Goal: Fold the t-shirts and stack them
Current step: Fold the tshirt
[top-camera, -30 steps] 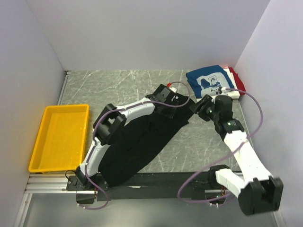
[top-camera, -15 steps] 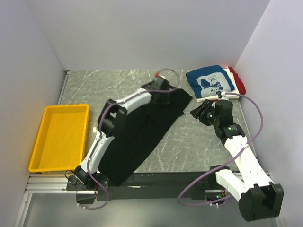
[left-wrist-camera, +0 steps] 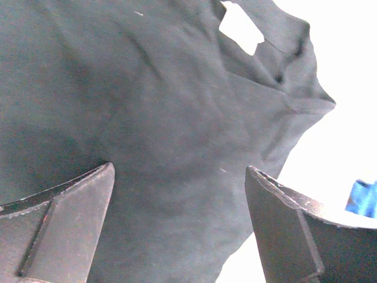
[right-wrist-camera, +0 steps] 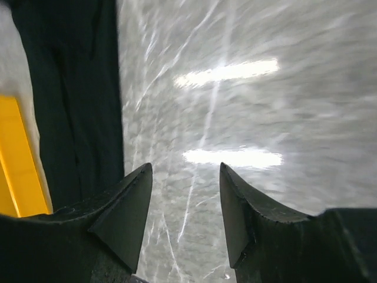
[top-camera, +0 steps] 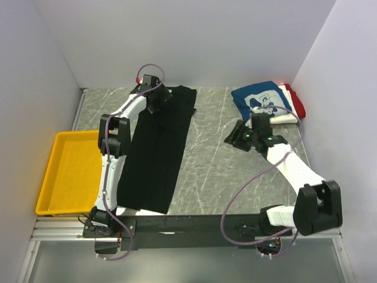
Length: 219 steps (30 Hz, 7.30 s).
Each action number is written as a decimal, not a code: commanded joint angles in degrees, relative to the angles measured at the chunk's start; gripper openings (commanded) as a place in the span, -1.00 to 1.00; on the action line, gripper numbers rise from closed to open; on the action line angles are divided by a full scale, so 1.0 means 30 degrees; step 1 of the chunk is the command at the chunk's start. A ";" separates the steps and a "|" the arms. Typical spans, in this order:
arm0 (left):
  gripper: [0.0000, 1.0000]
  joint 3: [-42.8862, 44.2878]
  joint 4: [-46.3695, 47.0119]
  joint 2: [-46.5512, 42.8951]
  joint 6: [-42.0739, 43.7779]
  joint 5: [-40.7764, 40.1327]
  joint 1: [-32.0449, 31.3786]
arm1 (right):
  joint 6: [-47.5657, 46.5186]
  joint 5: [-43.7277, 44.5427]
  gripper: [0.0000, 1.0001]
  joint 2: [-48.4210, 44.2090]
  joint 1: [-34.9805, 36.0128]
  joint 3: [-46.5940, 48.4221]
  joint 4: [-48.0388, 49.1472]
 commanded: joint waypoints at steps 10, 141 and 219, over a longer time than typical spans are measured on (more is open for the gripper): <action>0.99 -0.3630 0.4665 -0.5227 0.1318 0.3566 -0.0871 | 0.2517 -0.0550 0.11 0.2098 0.8160 -0.1945 0.4461; -0.14 -3.2645 -0.9483 -3.0047 -1.9248 -0.8300 -2.0822 | 0.8000 0.4841 -0.16 -0.5160 1.8280 -0.9213 0.2773; -0.99 -1.8762 0.1387 -1.6984 -0.2023 -0.4845 -0.2133 | -0.0172 -0.0812 -1.00 1.3318 0.5302 1.2522 -0.0806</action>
